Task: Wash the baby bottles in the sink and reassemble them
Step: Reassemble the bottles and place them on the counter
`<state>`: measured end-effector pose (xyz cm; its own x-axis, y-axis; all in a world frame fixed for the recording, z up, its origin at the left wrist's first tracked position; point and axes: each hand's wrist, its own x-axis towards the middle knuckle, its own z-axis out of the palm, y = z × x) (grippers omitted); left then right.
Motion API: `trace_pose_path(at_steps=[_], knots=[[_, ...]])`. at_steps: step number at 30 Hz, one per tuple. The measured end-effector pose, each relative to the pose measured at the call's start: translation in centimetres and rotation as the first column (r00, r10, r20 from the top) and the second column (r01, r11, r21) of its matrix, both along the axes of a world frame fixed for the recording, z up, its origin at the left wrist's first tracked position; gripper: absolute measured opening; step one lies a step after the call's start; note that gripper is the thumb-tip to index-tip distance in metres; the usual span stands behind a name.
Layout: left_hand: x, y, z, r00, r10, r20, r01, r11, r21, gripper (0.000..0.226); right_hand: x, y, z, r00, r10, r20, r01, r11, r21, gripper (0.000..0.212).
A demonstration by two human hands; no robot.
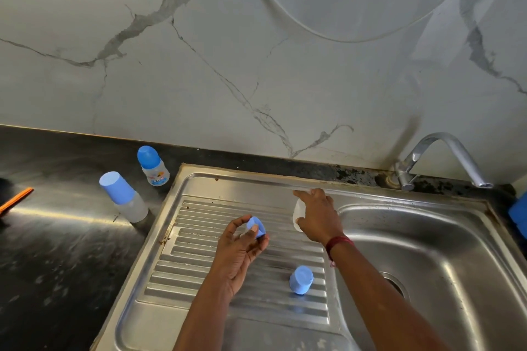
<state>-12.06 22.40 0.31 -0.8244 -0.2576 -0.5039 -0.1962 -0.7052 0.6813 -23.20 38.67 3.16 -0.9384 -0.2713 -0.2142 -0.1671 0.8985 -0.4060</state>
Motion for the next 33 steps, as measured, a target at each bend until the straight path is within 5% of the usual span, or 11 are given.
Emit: trace_pose_path(at_steps=[8, 13, 21, 33], knots=[[1.6, 0.3, 0.9, 0.999, -0.047, -0.008, 0.047, 0.999, -0.018, 0.042, 1.0, 2.1, 0.4, 0.994, -0.102, -0.034, 0.087, 0.952, -0.292, 0.056], [2.1, 0.9, 1.7, 0.999, -0.033, -0.040, 0.032, 0.999, -0.026, 0.027, 3.1, 5.2, 2.3, 0.974, -0.085, 0.211, 0.214, 0.660, -0.720, 0.050], [3.0, 2.1, 2.4, 0.996, -0.068, -0.052, 0.065, 0.996, -0.058, 0.025, 7.2, 6.2, 3.4, 0.989, -0.019, 0.146, 0.131, 0.573, -0.809, 0.053], [3.1, 1.4, 3.0, 0.988, -0.132, -0.079, 0.119, 0.983, -0.142, 0.037, 7.8, 4.4, 3.4, 0.993, 0.034, 0.113, 0.069, 0.609, -0.790, 0.052]])
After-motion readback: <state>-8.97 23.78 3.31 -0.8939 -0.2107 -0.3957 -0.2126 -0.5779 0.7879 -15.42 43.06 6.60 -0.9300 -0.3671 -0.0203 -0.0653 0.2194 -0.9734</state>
